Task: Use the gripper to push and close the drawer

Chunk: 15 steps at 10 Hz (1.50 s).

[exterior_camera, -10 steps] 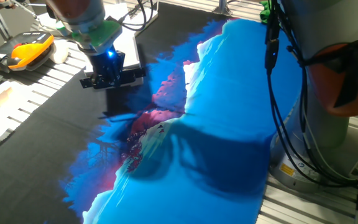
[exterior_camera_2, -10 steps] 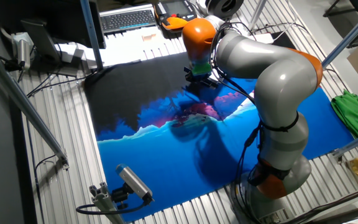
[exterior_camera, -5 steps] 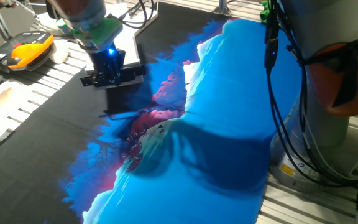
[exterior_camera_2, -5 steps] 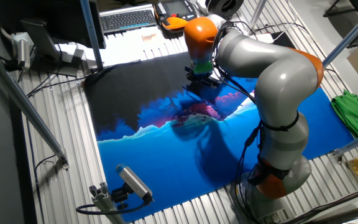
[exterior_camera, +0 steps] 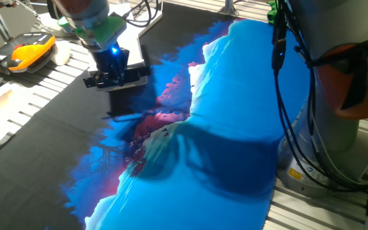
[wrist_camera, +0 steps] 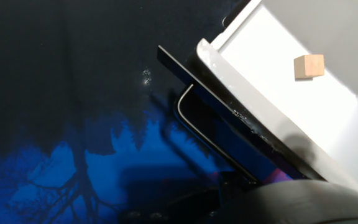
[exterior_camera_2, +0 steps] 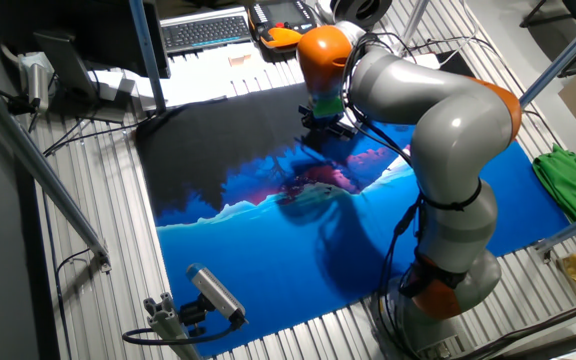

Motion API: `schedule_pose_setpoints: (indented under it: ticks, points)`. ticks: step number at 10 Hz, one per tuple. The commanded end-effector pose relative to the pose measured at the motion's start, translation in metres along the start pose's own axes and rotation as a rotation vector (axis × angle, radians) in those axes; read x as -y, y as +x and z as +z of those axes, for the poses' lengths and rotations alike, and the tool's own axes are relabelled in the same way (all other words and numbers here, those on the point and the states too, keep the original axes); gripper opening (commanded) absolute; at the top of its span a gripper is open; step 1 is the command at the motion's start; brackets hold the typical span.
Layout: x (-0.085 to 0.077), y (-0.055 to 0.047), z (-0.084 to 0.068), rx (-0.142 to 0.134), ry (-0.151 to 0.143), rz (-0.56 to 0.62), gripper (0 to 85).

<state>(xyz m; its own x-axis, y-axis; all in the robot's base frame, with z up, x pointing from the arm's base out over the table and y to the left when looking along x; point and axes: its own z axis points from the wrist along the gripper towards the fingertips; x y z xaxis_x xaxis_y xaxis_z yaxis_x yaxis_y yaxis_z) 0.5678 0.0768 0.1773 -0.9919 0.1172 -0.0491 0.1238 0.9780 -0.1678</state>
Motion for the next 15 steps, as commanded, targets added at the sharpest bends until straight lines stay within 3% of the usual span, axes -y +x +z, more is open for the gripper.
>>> schedule_pose_setpoints:
  ticks: [1, 7, 12, 15]
  points:
    - [0.001, 0.0, 0.0, 0.0, 0.001, 0.0, 0.0]
    - [0.006, -0.004, 0.005, 0.007, 0.006, 0.0, 0.0]
    - [0.01, -0.005, 0.006, 0.023, 0.039, 0.003, 0.0]
    - [0.013, -0.005, 0.007, 0.02, 0.033, 0.002, 0.0]
